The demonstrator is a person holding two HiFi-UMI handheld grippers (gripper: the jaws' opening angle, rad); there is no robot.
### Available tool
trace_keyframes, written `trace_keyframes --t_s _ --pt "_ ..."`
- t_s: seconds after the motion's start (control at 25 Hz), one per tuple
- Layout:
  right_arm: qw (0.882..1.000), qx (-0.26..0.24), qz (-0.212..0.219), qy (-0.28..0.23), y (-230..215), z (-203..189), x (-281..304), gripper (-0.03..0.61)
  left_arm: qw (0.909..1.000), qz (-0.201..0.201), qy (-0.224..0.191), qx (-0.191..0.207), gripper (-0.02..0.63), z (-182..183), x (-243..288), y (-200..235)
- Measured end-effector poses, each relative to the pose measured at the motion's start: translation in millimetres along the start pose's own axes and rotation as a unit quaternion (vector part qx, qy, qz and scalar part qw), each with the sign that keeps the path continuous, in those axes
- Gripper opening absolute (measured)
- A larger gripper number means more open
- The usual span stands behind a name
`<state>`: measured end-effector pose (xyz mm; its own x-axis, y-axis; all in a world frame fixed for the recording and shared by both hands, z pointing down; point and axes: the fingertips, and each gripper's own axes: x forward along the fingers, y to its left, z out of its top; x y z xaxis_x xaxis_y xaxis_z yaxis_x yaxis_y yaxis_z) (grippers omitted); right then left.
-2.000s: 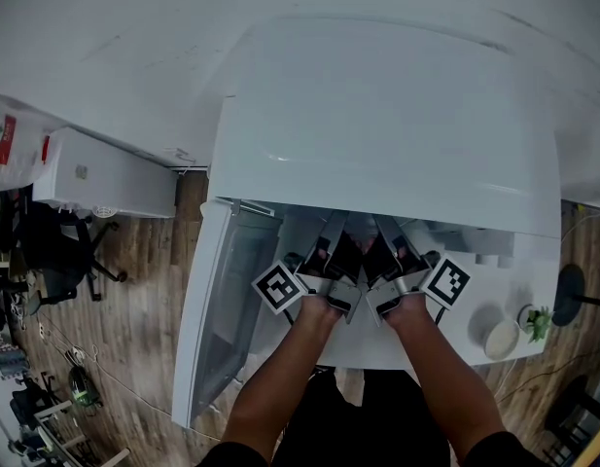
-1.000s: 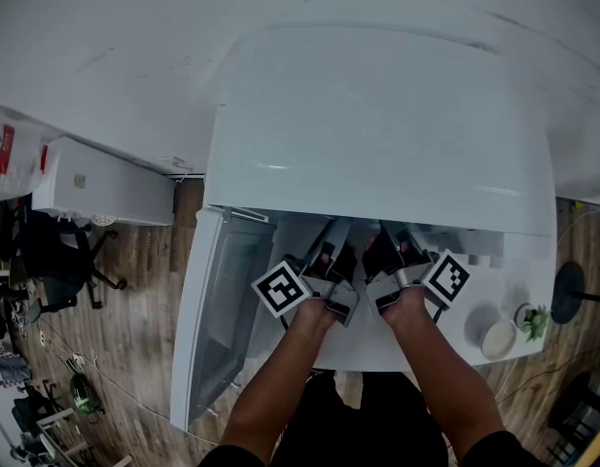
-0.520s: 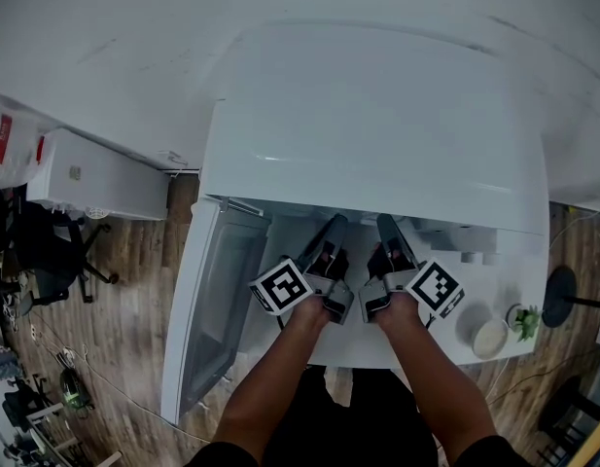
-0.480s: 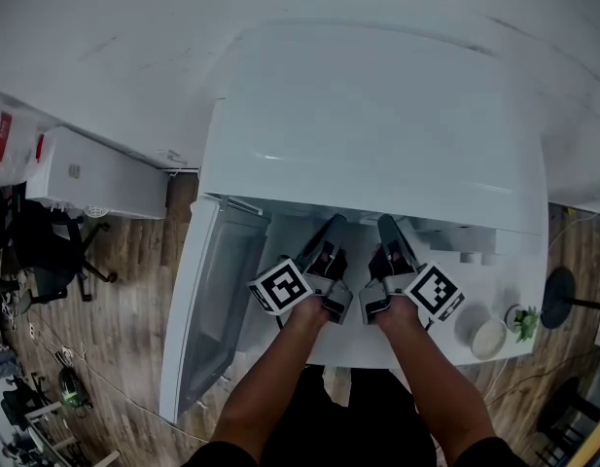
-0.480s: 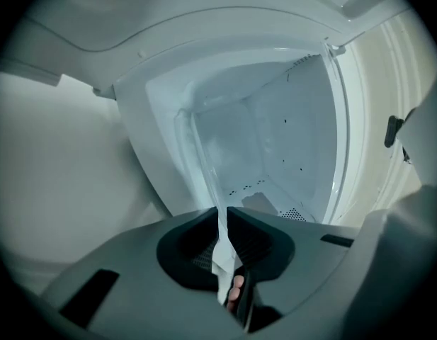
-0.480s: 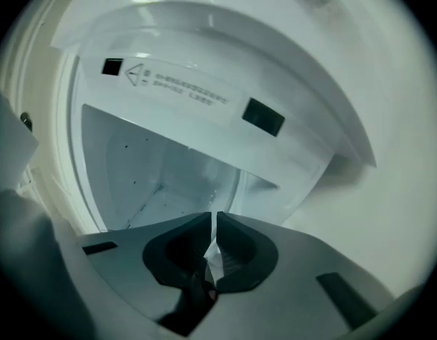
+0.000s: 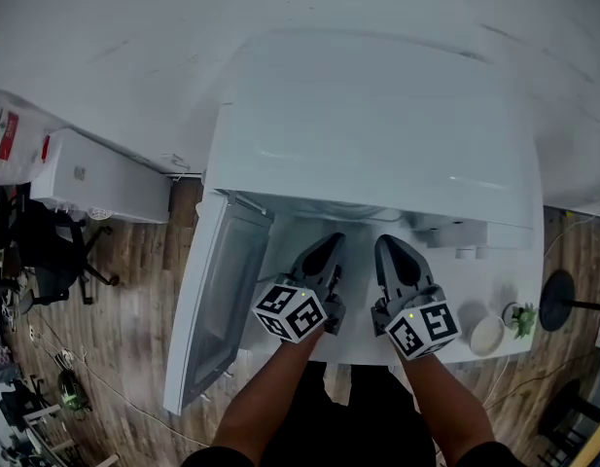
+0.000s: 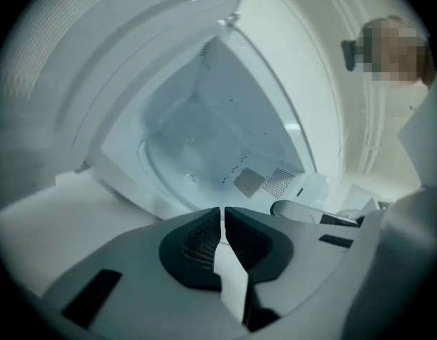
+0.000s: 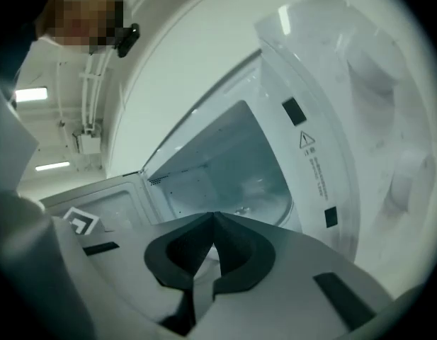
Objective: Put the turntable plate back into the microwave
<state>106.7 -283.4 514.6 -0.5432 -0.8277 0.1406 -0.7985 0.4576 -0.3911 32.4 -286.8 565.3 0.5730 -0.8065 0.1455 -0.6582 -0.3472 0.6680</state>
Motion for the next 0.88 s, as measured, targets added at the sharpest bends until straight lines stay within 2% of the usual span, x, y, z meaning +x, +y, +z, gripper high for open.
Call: trace_keyframes --t_s 0.08,0.2,0.32,0.4,0.44,0.52,0.72,0.88 --pt "0.999 -0.036 0.0 -0.003 8 2 -12 0.017 0.9975 0.002 -0.002 0.071 0.035 5 -11 -14" --pt "0.998 -0.059 0.001 -0.001 17 3 -24 0.017 0.9869 0.014 -0.012 0.16 0.032 16 -27 -32" --pt "0.997 -0.075 0.006 0.0 27 7 -33 0.017 0.9673 0.039 -0.021 0.25 0.031 27 -44 -45" --pt "0.996 -0.089 0.013 0.0 37 12 -38 0.017 0.9541 0.043 -0.02 0.296 0.031 30 -54 -57" --pt "0.995 -0.095 0.016 -0.001 42 15 -41 0.017 0.9508 0.041 -0.018 0.306 0.031 31 -59 -62" --pt "0.994 -0.104 0.022 0.0 50 20 -46 0.017 0.9502 0.039 -0.013 0.309 0.031 30 -67 -68" --pt "0.991 -0.131 0.035 0.008 72 31 -54 0.017 0.9541 0.038 -0.001 0.297 0.031 27 -84 -77" --pt "0.99 -0.138 0.043 0.002 90 39 -61 0.017 0.9579 0.033 -0.006 0.285 0.031 30 -94 -87"
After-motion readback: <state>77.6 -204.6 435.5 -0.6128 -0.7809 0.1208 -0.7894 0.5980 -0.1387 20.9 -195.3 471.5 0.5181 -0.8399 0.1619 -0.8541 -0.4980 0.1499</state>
